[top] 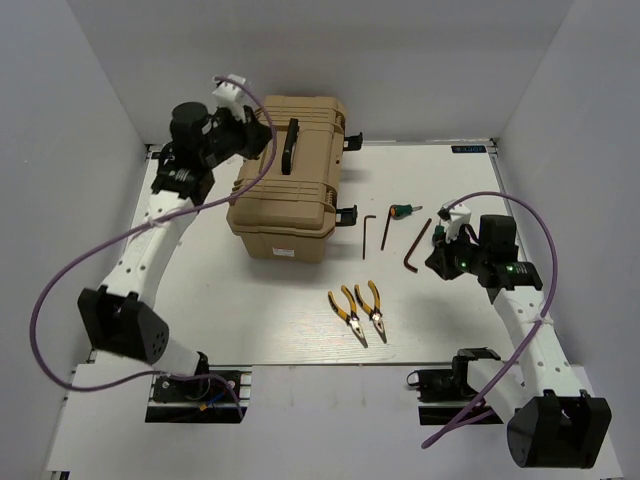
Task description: Sort the tools into containers
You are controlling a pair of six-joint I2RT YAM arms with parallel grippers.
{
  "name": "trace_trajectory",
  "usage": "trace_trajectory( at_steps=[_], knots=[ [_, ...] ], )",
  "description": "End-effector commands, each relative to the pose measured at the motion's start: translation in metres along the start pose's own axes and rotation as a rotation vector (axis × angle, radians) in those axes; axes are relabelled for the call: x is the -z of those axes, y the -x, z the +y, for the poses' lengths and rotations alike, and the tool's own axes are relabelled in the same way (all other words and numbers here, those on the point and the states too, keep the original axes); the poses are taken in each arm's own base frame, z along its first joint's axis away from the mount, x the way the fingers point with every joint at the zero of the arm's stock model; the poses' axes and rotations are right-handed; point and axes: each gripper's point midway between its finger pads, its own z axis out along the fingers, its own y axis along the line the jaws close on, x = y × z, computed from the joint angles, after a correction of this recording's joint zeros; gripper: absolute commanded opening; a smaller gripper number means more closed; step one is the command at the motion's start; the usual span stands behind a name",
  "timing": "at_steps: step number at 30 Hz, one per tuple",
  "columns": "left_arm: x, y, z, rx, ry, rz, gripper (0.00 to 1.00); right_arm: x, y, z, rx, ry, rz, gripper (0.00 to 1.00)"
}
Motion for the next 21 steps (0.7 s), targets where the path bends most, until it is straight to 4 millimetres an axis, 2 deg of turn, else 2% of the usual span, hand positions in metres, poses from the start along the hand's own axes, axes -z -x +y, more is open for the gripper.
trace_trajectory(
  at_steps=[1, 2, 4, 5, 6, 8, 9, 12, 13, 14, 16, 17, 19, 21],
  knots=[
    [-0.014, -0.019, 0.001, -0.003, 0.062, 0.119, 0.06, 0.002, 0.006, 0.000, 0.004, -0.005, -0.001, 0.55],
    [-0.030, -0.025, -0.003, -0.010, 0.053, 0.145, 0.00, 0.001, 0.007, -0.001, 0.001, -0.008, -0.003, 0.67],
    [-0.043, -0.030, 0.002, -0.020, 0.115, 0.187, 0.00, 0.002, 0.005, -0.002, -0.001, -0.013, 0.001, 0.77],
    [-0.052, -0.038, -0.003, -0.022, 0.122, 0.212, 0.10, 0.002, 0.007, -0.001, 0.004, -0.015, -0.003, 0.77],
    [-0.064, -0.049, 0.006, -0.023, 0.173, 0.247, 0.47, 0.003, 0.006, -0.001, 0.002, -0.015, -0.002, 0.77],
    [-0.075, -0.056, 0.007, -0.038, 0.220, 0.258, 0.61, 0.002, 0.004, -0.001, 0.000, -0.012, 0.005, 0.77],
    [-0.079, -0.060, 0.007, -0.050, 0.232, 0.273, 0.73, 0.002, 0.004, 0.000, -0.001, -0.009, 0.005, 0.77],
    [-0.091, -0.075, 0.012, -0.072, 0.286, 0.314, 0.74, 0.003, 0.004, 0.000, 0.001, -0.008, 0.007, 0.78],
    [-0.096, -0.072, 0.009, -0.081, 0.300, 0.313, 0.74, 0.003, 0.003, 0.000, 0.001, -0.007, 0.010, 0.78],
    [-0.097, -0.089, 0.023, -0.089, 0.367, 0.363, 0.74, 0.004, 0.003, 0.001, 0.004, -0.005, 0.007, 0.78],
    [-0.100, -0.098, 0.021, -0.108, 0.406, 0.387, 0.74, 0.004, 0.004, 0.000, 0.007, -0.008, 0.005, 0.78],
    [-0.097, -0.097, 0.028, -0.117, 0.451, 0.384, 0.73, 0.004, 0.003, 0.002, 0.007, -0.001, 0.007, 0.78],
    [-0.095, -0.108, 0.029, -0.136, 0.467, 0.412, 0.73, 0.004, 0.002, 0.002, 0.004, 0.002, 0.009, 0.78],
    [-0.093, -0.096, 0.025, -0.132, 0.453, 0.363, 0.73, 0.004, 0.002, 0.005, 0.008, 0.014, 0.008, 0.78]
  ],
)
